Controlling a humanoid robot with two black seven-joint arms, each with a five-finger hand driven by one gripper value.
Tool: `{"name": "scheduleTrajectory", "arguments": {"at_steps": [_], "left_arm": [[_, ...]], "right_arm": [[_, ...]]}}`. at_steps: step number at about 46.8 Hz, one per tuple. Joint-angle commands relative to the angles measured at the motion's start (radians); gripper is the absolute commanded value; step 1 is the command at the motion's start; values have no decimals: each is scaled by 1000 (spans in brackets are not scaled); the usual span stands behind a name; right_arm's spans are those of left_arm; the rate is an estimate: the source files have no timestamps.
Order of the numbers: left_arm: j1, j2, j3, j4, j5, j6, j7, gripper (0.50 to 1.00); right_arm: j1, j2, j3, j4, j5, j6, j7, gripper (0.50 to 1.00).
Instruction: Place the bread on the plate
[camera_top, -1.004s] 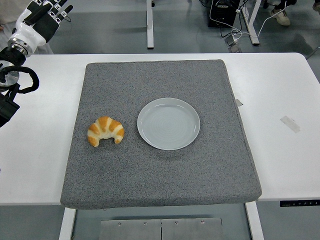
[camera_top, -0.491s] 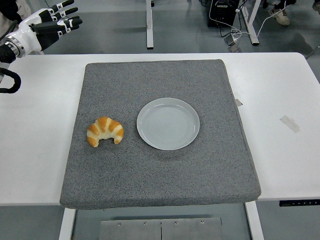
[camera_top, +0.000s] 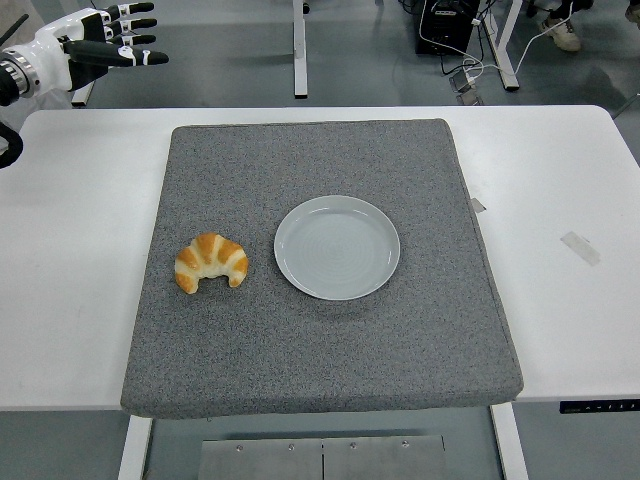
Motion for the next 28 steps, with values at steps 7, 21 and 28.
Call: {"name": "scheduleTrajectory", "arguments": {"at_steps": [7, 21, 28], "left_arm": [[-5, -32, 14, 0, 0, 0, 0, 980], [-36, -58, 40, 0, 0, 0, 2, 980], [-59, -49, 64, 0, 0, 0, 2, 980]], "right_arm": [[0, 0, 0, 1, 0, 0, 0, 1000], [0, 0, 0, 1, 2, 0, 0, 1000], [0, 0, 0, 1, 0, 0, 0, 1000]]}}
